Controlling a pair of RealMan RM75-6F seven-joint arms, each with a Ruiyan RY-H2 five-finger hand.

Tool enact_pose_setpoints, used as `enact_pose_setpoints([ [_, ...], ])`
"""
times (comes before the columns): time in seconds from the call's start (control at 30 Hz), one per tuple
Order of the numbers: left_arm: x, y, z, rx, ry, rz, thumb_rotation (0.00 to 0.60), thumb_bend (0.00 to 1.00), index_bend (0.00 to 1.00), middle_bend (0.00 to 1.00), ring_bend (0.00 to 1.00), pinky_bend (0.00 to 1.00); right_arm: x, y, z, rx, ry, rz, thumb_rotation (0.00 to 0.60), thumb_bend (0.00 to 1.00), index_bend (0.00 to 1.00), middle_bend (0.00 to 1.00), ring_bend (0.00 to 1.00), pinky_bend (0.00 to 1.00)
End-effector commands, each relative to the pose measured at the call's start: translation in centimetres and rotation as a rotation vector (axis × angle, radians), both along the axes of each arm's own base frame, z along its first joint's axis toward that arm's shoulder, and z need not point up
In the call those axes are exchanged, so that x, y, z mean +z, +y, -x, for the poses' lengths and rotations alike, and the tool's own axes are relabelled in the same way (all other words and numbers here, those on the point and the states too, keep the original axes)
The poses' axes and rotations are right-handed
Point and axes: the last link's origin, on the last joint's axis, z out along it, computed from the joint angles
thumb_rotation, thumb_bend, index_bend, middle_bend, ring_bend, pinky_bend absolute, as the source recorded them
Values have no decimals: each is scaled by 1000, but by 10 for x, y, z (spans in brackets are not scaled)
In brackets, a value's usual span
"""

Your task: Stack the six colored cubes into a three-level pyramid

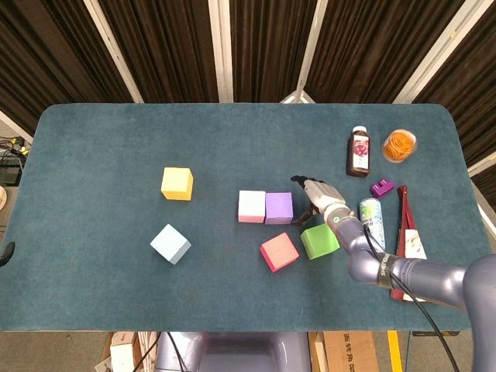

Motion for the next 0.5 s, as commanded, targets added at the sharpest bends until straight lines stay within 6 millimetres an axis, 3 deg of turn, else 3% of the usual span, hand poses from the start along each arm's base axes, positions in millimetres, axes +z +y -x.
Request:
enact_pose_setpoints([
  [0.03,0,1,1,1,-2,2,600,364,103,0,0,0,20,26,22,-27,-6,60,600,153,142,139,0,0],
  [0.23,0,1,0,-3,-7,9,600,364,103,0,0,0,26,44,32,-27,-2,81,600,153,354,250,66,0],
  [0.5,-1,0,-1,-7,-9,16,600,364,103,0,0,0,17,58,33,-24,-11,45,600,153,382,268,87,0],
])
